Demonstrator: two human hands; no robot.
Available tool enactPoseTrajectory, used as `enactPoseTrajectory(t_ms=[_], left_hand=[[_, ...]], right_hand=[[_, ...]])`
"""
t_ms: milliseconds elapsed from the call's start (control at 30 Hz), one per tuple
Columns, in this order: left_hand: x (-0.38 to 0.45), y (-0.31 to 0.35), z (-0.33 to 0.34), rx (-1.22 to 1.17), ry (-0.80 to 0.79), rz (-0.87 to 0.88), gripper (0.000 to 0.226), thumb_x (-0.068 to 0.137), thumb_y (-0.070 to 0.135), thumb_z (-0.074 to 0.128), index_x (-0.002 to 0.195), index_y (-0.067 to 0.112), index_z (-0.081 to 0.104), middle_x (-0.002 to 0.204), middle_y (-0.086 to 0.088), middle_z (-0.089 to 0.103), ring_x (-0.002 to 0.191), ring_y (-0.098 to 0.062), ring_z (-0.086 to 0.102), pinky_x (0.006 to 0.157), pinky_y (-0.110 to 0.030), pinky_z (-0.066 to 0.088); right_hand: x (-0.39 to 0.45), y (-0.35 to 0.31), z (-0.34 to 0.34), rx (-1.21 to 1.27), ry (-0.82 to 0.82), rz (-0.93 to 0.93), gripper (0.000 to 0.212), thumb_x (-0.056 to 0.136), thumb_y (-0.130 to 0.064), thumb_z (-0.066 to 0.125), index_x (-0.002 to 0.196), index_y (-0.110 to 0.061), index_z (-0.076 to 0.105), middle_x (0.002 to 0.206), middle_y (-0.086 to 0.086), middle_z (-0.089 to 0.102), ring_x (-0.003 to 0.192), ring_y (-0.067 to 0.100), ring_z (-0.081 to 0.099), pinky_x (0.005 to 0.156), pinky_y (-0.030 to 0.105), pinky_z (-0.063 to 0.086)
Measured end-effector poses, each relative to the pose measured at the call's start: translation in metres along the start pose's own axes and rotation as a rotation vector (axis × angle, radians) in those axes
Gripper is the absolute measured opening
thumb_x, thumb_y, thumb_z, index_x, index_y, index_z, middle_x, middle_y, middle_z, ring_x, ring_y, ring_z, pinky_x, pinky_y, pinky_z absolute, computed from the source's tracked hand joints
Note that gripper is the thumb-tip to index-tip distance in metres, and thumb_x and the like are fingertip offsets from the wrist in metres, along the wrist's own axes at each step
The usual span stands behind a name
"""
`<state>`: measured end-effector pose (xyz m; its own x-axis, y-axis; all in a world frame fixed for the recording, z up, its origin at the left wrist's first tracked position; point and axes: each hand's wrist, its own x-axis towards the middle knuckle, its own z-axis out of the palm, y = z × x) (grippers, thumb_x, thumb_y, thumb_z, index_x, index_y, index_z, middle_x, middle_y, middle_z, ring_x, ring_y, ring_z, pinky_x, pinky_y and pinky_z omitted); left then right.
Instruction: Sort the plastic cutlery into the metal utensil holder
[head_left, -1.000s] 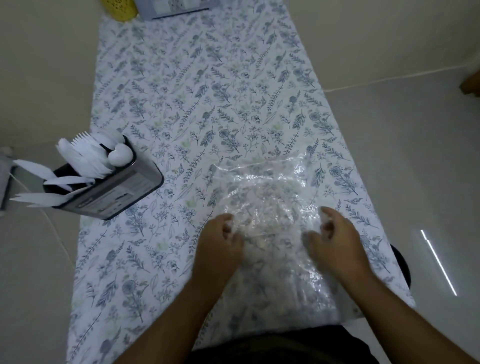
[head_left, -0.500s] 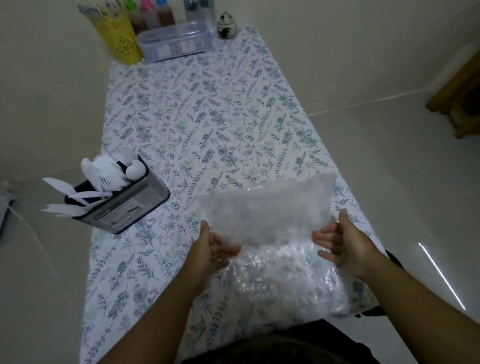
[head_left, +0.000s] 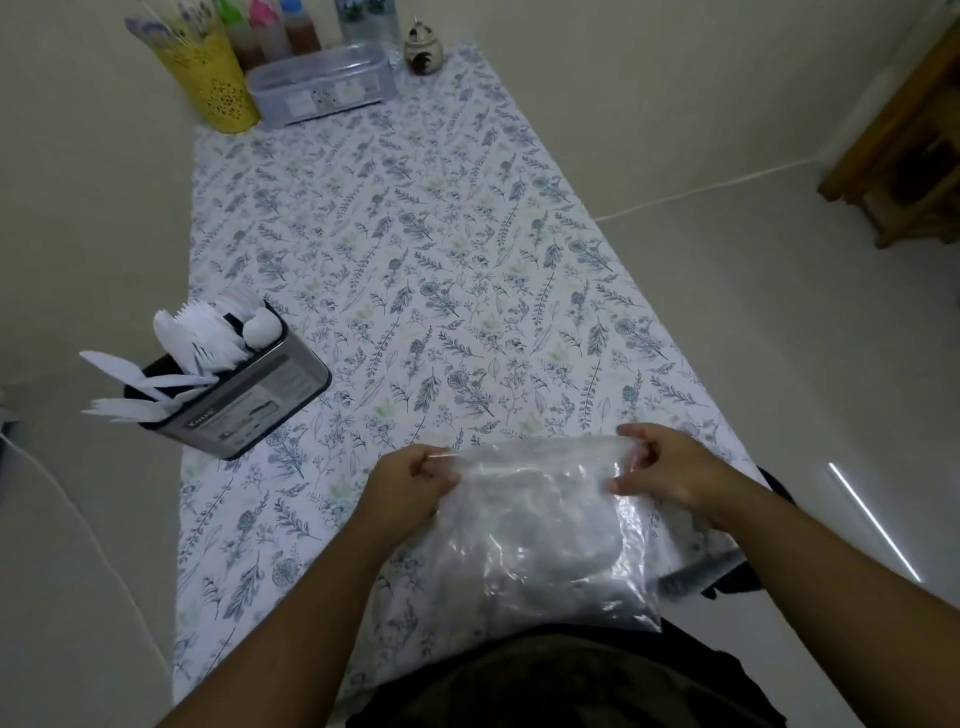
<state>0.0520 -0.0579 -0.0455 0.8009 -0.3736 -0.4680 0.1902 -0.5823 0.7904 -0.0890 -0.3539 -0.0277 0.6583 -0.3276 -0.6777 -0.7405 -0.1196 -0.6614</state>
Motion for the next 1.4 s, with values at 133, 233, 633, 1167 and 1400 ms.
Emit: enactPoseTrajectory(t_ms=[133, 233, 633, 1167, 1400], left_hand=[[0.004, 0.009, 0.004, 0.122, 0.134, 0.032, 0.023, 0.093, 0.028, 0.067, 0.075, 0.013, 0.066, 0.063, -0.001, 0.060, 0.055, -0.010, 0.052, 0.055, -0.026, 0.045], [0.008, 0.021, 0.009, 0.069, 0.136, -0.027, 0.036, 0.096, 0.036, 0.060, 0.075, 0.007, 0.060, 0.069, -0.012, 0.056, 0.061, -0.016, 0.051, 0.059, -0.030, 0.045], [0.009, 0.097, 0.116, 0.361, 0.236, 0.376, 0.060, 0.082, 0.030, 0.065, 0.138, 0.019, 0.046, 0.129, -0.003, 0.047, 0.122, -0.021, 0.042, 0.105, -0.039, 0.037], [0.084, 0.154, 0.486, 0.810, -0.909, 0.554, 0.053, 0.103, 0.027, 0.045, 0.152, 0.012, 0.034, 0.155, -0.009, 0.040, 0.144, -0.027, 0.035, 0.118, -0.032, 0.024], [0.166, 0.096, 0.551, 1.292, -0.959, 0.264, 0.049, 0.103, 0.025, 0.040, 0.148, 0.008, 0.034, 0.150, -0.015, 0.041, 0.134, -0.031, 0.044, 0.110, -0.040, 0.038]], right_hand=[[-0.007, -0.005, 0.010, -0.070, 0.199, -0.120, 0.024, 0.083, -0.019, 0.081, 0.074, -0.014, 0.060, 0.073, 0.001, 0.057, 0.061, 0.014, 0.053, 0.057, 0.025, 0.046], [-0.019, -0.011, 0.015, 0.189, 0.233, -0.161, 0.026, 0.099, -0.034, 0.060, 0.080, -0.018, 0.051, 0.079, 0.005, 0.051, 0.066, 0.017, 0.046, 0.062, 0.031, 0.038], [-0.044, 0.033, -0.022, 0.695, 0.227, -0.091, 0.049, 0.089, 0.009, 0.065, 0.120, -0.029, 0.060, 0.115, 0.003, 0.069, 0.084, 0.023, 0.072, 0.046, 0.028, 0.053], [-0.005, 0.249, -0.173, 0.850, 0.994, 0.235, 0.061, 0.088, 0.016, 0.037, 0.105, -0.026, 0.077, 0.117, -0.005, 0.073, 0.110, 0.014, 0.068, 0.103, 0.045, 0.054], [0.136, 0.347, -0.157, 0.600, 0.845, 0.405, 0.048, 0.092, 0.015, 0.045, 0.136, 0.003, 0.058, 0.135, 0.019, 0.059, 0.126, 0.037, 0.057, 0.107, 0.034, 0.043]])
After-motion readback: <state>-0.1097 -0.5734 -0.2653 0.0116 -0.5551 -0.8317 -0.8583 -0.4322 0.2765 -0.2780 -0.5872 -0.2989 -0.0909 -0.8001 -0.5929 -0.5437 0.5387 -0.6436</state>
